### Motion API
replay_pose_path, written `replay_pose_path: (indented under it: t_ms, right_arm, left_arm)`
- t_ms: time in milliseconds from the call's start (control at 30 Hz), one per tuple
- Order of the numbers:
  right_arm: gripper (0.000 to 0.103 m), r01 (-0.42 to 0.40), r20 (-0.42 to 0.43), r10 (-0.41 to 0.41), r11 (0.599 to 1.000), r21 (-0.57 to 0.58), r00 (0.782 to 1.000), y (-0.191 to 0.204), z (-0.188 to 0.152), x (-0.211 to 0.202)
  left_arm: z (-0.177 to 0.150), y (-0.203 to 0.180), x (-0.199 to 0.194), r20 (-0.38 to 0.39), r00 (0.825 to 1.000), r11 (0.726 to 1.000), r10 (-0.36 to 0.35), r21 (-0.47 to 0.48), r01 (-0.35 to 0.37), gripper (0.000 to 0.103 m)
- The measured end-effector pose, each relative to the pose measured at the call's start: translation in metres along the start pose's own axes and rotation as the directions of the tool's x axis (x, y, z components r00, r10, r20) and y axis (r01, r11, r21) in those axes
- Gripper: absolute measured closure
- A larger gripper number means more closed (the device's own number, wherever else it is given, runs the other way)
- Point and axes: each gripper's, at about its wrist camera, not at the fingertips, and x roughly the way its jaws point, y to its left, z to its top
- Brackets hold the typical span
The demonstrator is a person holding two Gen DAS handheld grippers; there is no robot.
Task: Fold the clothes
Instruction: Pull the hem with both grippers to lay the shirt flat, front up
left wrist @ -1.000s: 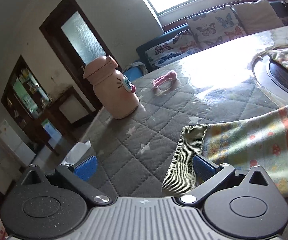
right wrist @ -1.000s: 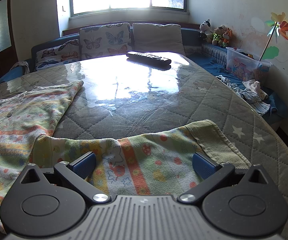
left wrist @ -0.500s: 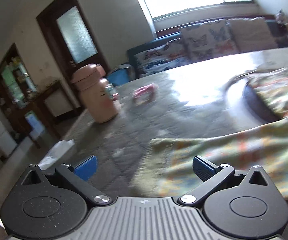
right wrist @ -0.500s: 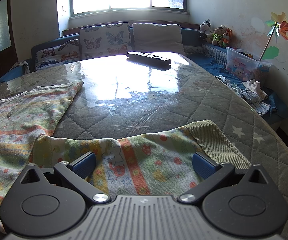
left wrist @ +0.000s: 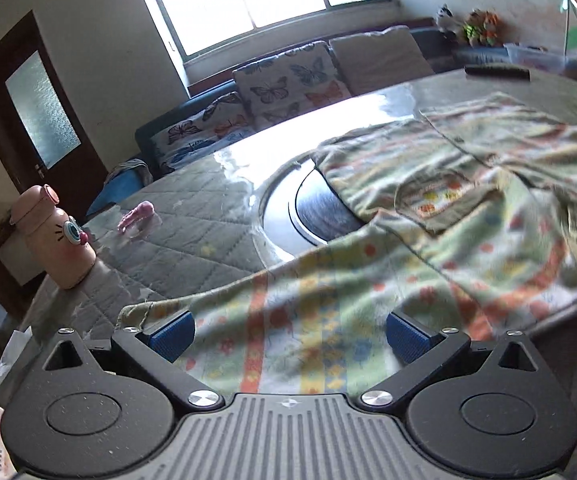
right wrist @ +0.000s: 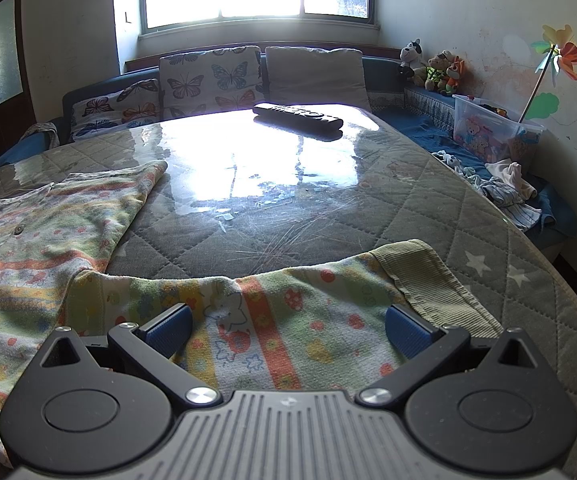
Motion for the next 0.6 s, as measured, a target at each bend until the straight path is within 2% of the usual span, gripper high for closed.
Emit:
replay_pose_path:
  t_ms: [300,600]
  right_arm:
    - [0.000,0.000,0.000,0.000,1.000,0.000,1.000,0.000,0.000,0.000]
    - [0.000,0.002,-0.003,-0.002,1.000,-0.001,1.000,0.001,0.001,0.000]
  left_arm:
    - [0.011,-0.004,-0.003,0.003,0.999,0.996,-0.050,-0.077,0.050,0.000]
    - [0.002,-0.020,-0.008,0.003,0.998,0.998,-0.060,-0.012,0.060,0.000]
